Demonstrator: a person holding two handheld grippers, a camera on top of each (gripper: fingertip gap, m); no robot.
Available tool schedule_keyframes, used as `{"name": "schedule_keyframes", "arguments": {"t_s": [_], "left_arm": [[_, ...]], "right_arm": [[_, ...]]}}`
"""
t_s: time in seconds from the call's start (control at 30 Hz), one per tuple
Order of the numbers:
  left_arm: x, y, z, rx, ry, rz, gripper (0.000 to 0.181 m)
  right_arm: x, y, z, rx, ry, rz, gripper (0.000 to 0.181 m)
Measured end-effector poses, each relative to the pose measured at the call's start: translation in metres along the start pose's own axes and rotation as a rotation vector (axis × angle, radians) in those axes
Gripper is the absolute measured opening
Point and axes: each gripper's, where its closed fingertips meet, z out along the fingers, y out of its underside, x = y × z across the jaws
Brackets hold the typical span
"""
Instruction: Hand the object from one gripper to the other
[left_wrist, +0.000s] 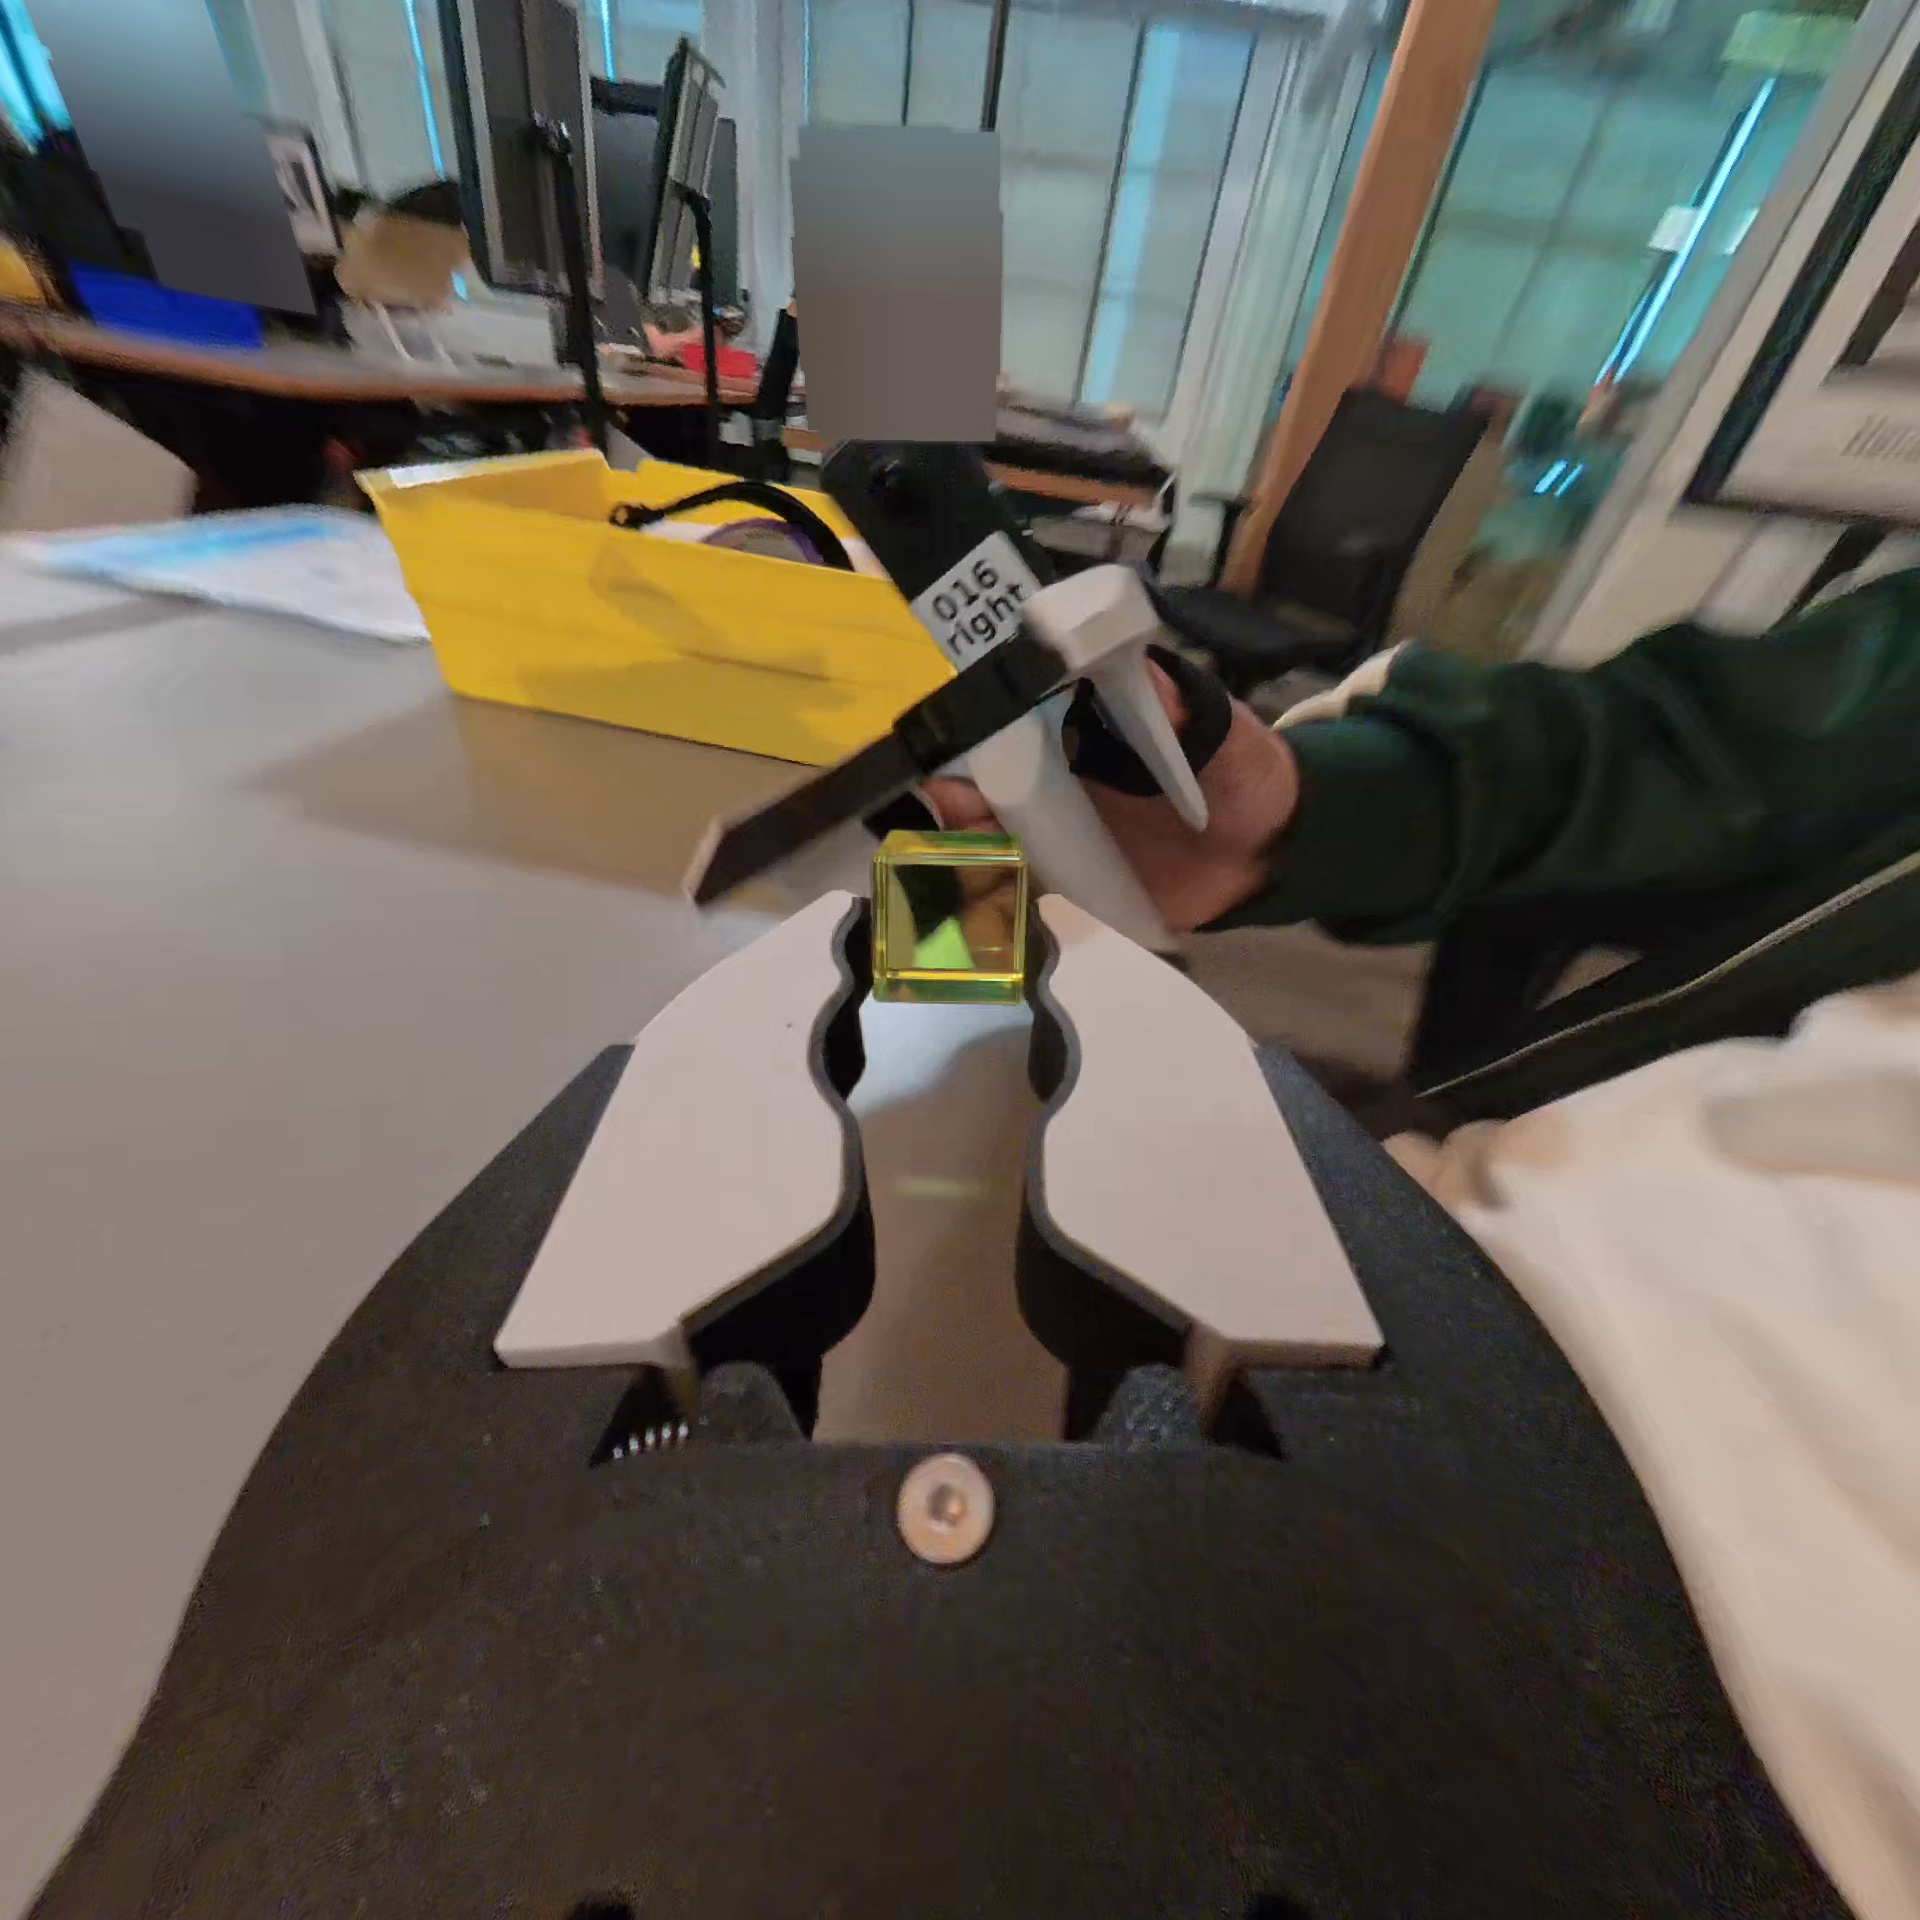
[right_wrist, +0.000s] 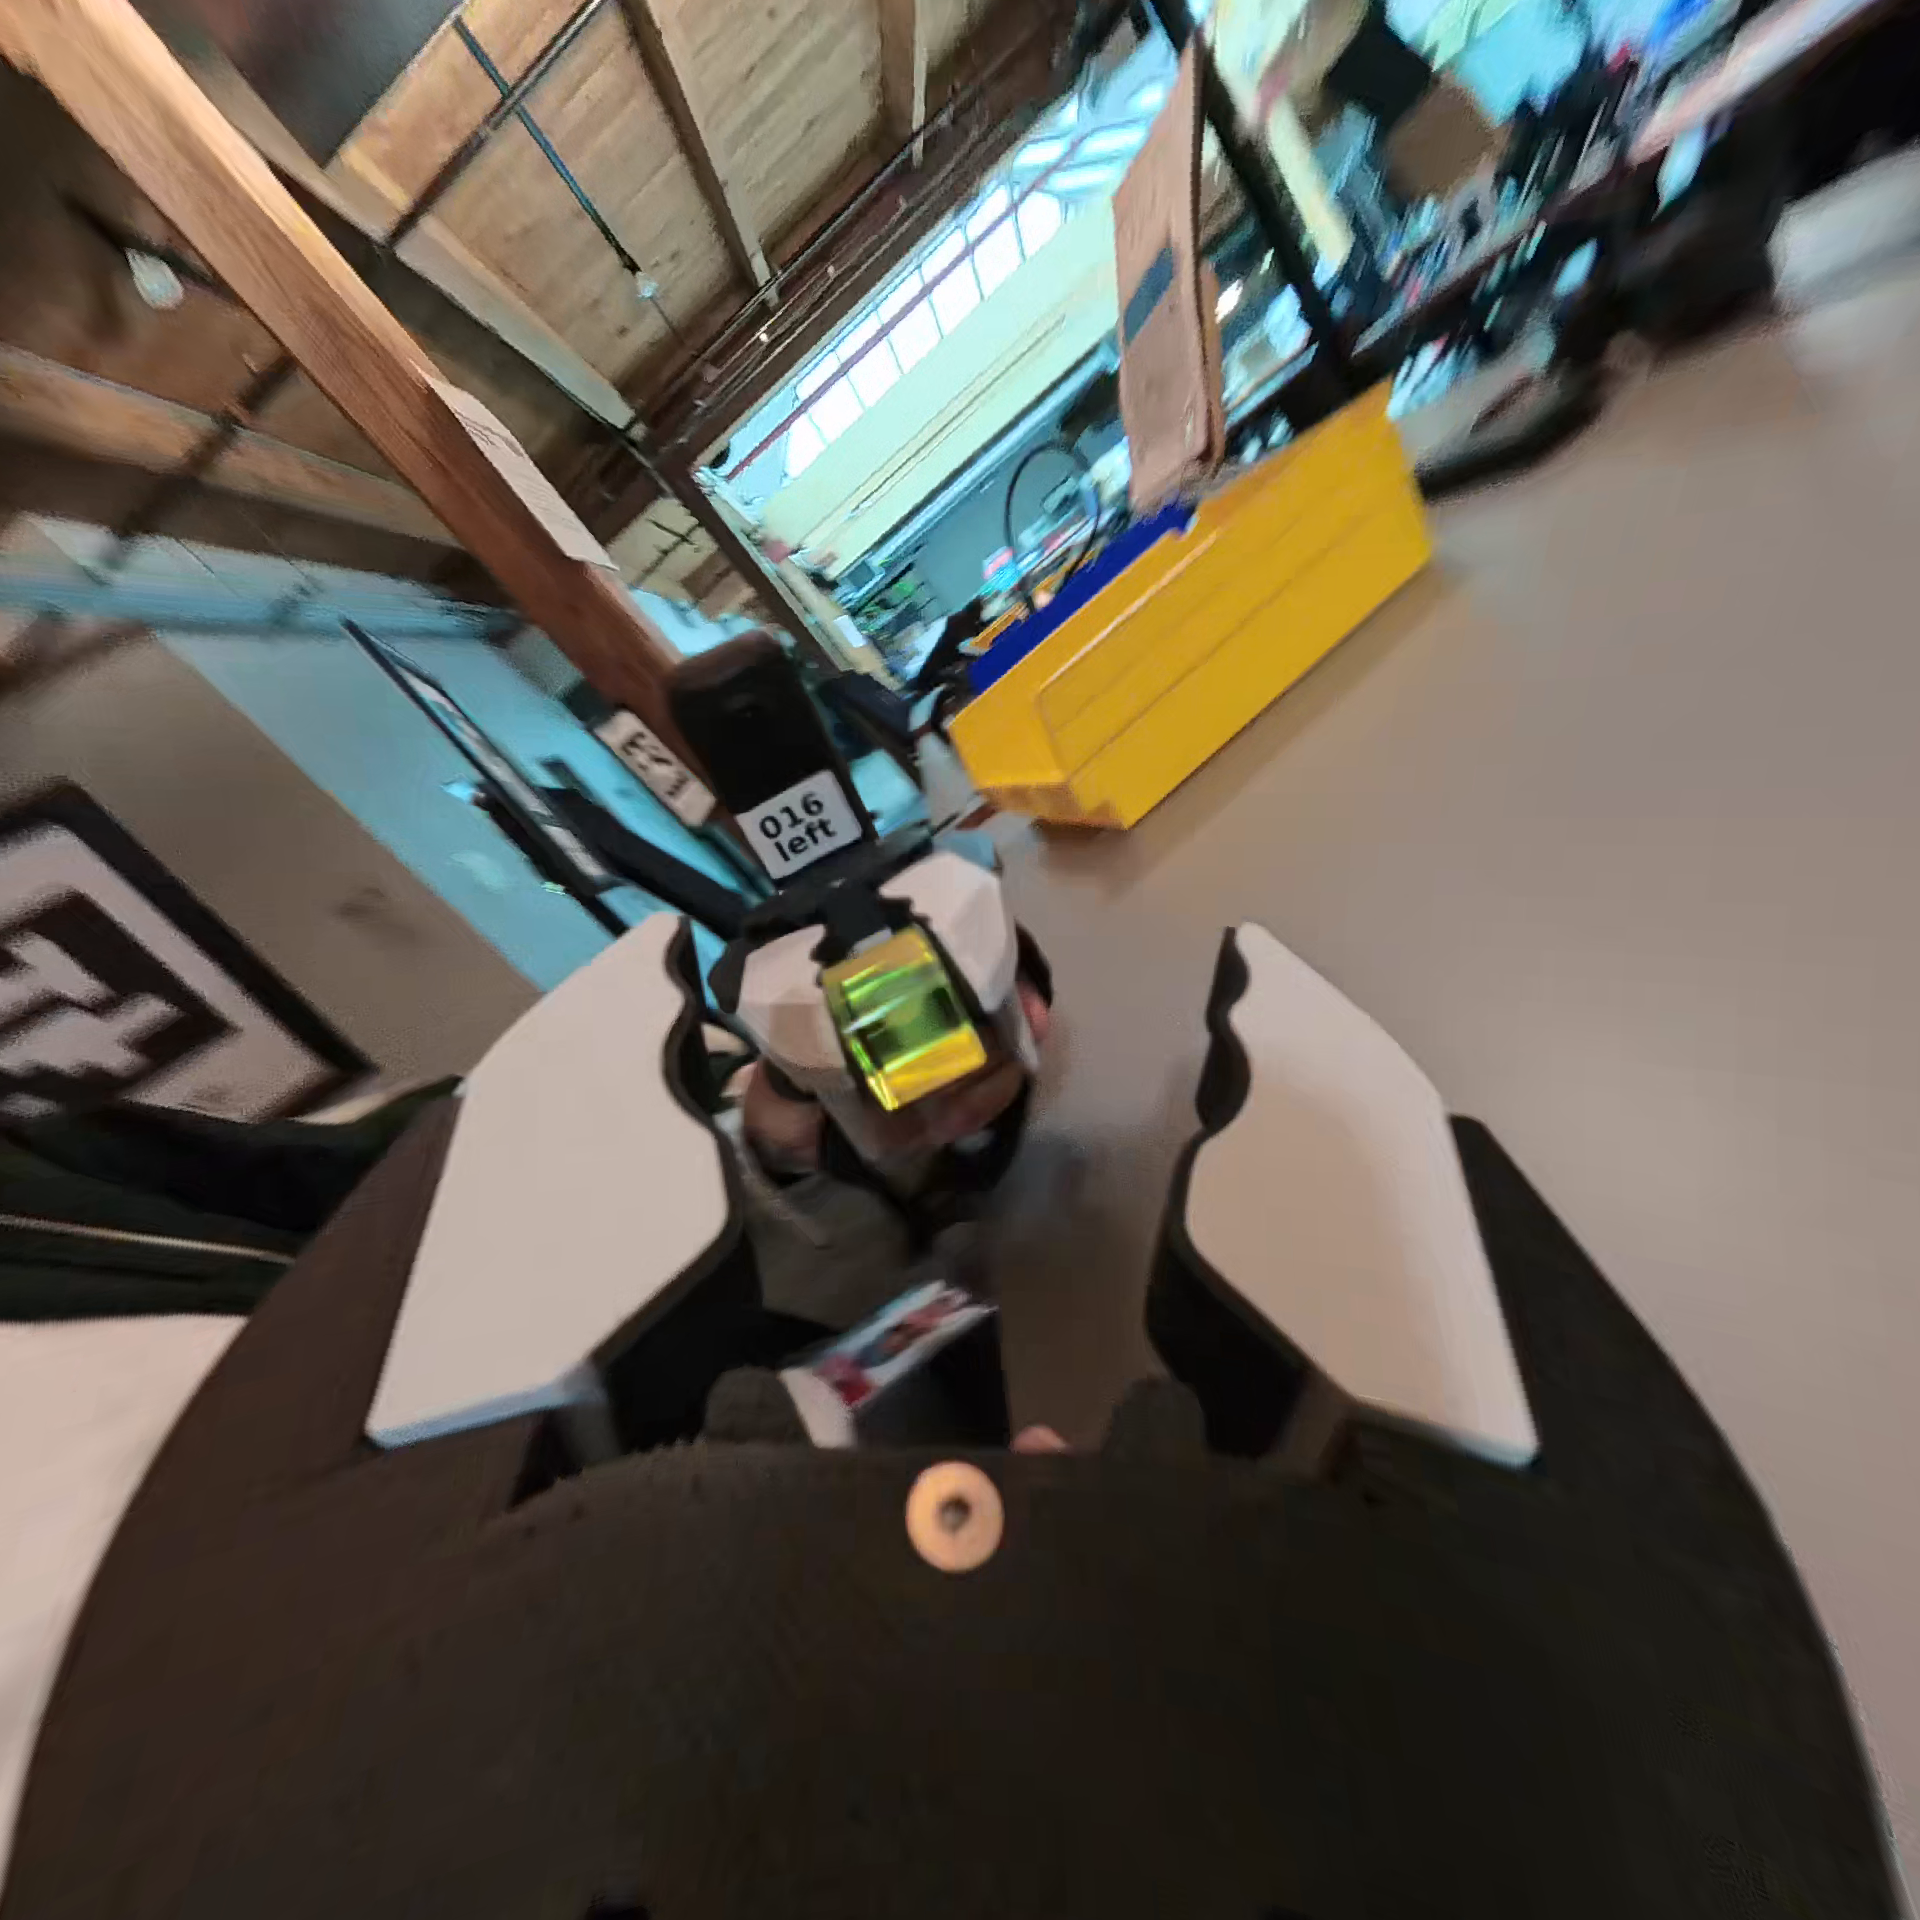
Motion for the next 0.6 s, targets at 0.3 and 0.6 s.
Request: {"name": "schedule_keyframes", "arguments": {"t_s": [0.3, 0.6], "left_arm": [[-0.007, -0.003, -0.003, 0.145, 0.160, -0.473, 0.026], [0.002, -0.015, -0.002, 0.299, 0.291, -0.741, 0.028]], "right_arm": [[-0.017, -0.001, 0.001, -0.048, 0.061, -0.506, 0.072], [-0.033, 0.025, 0.010, -0.273, 0.236, -1.359, 0.057]]}}
